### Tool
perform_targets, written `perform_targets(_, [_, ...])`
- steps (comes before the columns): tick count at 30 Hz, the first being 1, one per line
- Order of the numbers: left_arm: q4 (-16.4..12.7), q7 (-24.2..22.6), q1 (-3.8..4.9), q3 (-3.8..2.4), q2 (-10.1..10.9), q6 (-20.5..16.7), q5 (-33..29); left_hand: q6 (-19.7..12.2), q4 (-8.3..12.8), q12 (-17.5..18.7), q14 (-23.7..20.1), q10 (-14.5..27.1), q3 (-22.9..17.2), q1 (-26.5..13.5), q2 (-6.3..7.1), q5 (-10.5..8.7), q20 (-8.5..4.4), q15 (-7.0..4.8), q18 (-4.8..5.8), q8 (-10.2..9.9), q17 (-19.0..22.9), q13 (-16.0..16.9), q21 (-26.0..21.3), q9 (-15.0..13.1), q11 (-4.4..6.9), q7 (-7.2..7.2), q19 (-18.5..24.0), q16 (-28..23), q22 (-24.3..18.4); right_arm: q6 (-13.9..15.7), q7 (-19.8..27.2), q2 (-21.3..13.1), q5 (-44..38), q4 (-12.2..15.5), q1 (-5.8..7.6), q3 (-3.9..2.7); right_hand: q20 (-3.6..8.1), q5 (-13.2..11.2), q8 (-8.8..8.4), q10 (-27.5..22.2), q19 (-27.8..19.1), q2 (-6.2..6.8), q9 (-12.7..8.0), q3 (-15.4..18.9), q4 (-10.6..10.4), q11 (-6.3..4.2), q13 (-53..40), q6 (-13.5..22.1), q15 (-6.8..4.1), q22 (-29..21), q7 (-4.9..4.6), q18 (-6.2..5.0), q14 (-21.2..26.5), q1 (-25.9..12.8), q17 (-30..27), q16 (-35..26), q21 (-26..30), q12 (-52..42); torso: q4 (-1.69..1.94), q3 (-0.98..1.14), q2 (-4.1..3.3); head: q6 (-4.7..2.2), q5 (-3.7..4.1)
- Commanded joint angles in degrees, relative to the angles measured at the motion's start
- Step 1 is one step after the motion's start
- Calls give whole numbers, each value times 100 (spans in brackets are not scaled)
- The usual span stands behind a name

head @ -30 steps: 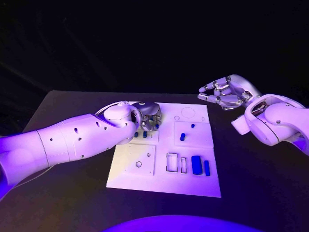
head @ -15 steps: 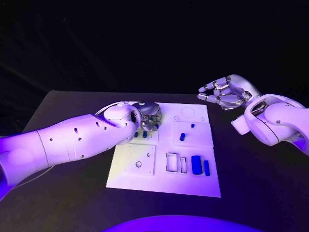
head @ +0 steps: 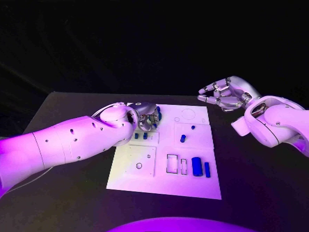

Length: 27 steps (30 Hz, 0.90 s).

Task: Assemble the parts on the task board

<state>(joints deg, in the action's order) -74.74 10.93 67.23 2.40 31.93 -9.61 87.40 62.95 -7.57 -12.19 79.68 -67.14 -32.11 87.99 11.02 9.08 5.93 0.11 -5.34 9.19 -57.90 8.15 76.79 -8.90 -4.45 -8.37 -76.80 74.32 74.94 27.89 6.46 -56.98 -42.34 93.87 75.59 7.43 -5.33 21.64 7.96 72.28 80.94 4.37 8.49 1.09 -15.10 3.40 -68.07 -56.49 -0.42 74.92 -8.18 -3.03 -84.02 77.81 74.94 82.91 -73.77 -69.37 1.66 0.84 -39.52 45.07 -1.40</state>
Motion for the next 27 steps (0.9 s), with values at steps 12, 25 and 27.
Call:
perform_targets(12, [-668, 76, 38, -254, 730, -176, -642, 76, 21, 86, 51, -82, -34, -157, 36, -38, -20, 15, 112, -76, -2, 1, 74, 11, 0, 2, -70, 43, 181, -32, 53, -4, -46, -22, -4, 0, -10, 19, 37, 7, -29, -28, 2, 33, -10, -4, -5, 6, -38, 525, 8, -88, -347, -10, 546, -15, 10, -12, 18, 8, 27, -16, 7])
perform_targets(25, [-628, 123, 42, -257, 878, 45, -655, 94, 22, 128, 56, -109, -20, -223, 65, -65, -19, 11, 115, -102, 7, 4, 84, 18, 5, 14, -80, 47, 195, -35, 41, 0, -46, -35, -10, 0, -10, 19, 37, 7, -29, -28, 2, 33, -10, -4, -5, 6, -38, 525, 8, -88, -347, -10, 546, -15, 10, -12, 26, 5, 19, -7, 21])
perform_targets(27, [-599, 120, 33, -251, 861, 44, -646, 94, 21, 133, 55, -109, -18, -230, 69, -69, -18, 11, 114, -106, 10, 4, 81, 20, 5, 15, -77, 46, 192, -31, 38, -4, -46, -32, -11, 0, -10, 19, 37, 7, -29, -28, 2, 33, -10, -4, -5, 6, -38, 525, 8, -88, -347, -10, 546, -15, 10, -12, 30, 6, 19, -4, 23])
